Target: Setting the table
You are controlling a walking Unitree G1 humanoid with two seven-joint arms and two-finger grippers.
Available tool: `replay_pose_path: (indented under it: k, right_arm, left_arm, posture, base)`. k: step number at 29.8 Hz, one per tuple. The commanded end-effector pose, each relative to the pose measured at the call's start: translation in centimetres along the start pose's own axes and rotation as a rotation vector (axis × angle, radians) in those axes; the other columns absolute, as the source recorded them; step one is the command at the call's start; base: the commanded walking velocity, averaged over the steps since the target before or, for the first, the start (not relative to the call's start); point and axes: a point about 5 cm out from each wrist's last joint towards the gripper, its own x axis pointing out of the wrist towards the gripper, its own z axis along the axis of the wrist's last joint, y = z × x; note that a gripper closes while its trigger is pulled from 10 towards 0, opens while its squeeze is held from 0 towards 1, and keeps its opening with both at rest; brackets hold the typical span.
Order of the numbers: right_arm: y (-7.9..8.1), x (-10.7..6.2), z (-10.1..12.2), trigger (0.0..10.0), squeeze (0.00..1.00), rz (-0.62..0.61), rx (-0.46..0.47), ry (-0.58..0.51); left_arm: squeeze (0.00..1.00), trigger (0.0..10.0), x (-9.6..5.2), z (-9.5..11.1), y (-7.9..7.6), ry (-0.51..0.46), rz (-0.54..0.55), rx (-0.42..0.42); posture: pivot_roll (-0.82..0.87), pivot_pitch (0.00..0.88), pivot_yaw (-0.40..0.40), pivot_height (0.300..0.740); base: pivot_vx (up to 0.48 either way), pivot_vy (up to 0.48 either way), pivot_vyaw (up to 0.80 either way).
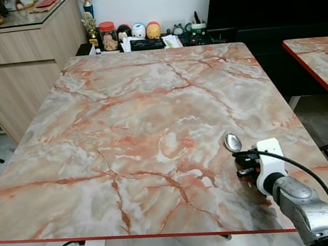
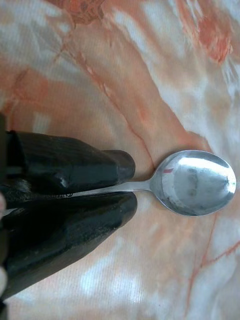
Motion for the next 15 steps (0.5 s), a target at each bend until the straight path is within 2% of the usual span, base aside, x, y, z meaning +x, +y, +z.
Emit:
replay_pose_path:
  k: [1, 5, 6, 8, 10, 15]
  right_arm:
    - [0.4, 0.1, 0.0, 0.0, 0.00, 0.006, -0.009, -0.001]
    - [0.6, 0.2, 1.4, 0.0, 0.00, -0.030, 0.004, -0.095]
    - [0.9, 0.2, 2.2, 10.0, 0.00, -0.054, -0.025, -0.156]
    - [2.1, -0.1, 3.8, 10.0, 0.00, -0.072, -0.068, -0.297]
    - [3.2, -0.6, 5.0, 10.0, 0.00, -0.089, -0.040, -0.411]
    - [4.7, -1.4, 5.2, 10.0, 0.00, -0.102, -0.022, -0.506]
  left_arm:
    - [0.00, 10.0, -0.1, -0.4, 0.0, 0.015, -0.002, -0.003]
    - [0.00, 10.0, -0.1, -0.3, 0.1, 0.013, 0.004, 0.001]
    - [0.00, 10.0, -0.1, -0.3, 0.1, 0.012, 0.008, 0.002]
    - [0.00, 10.0, -0.1, -0.4, 0.2, 0.010, 0.016, 0.000]
    - [0.00, 10.0, -0.1, -0.4, 0.2, 0.010, 0.022, -0.008]
    - [0.00, 10.0, -0.2, -0.8, 0.4, 0.026, 0.030, -0.030]
  posture:
    - [0.10, 0.013, -0.039, 0.740]
    - [0.09, 0.012, -0.037, 0.740]
    - [0.09, 0.012, -0.037, 0.740]
    - [0.09, 0.013, -0.040, 0.740]
    - [0.09, 0.012, -0.040, 0.740]
    - [0.09, 0.011, -0.039, 0.740]
  base:
    - [0.000, 0.000, 0.00]
    - [0.000, 0.000, 0.00]
    - [0.000, 0.000, 0.00]
    - [0.000, 0.000, 0.00]
    - [0.000, 0.000, 0.00]
    - [0.000, 0.000, 0.00]
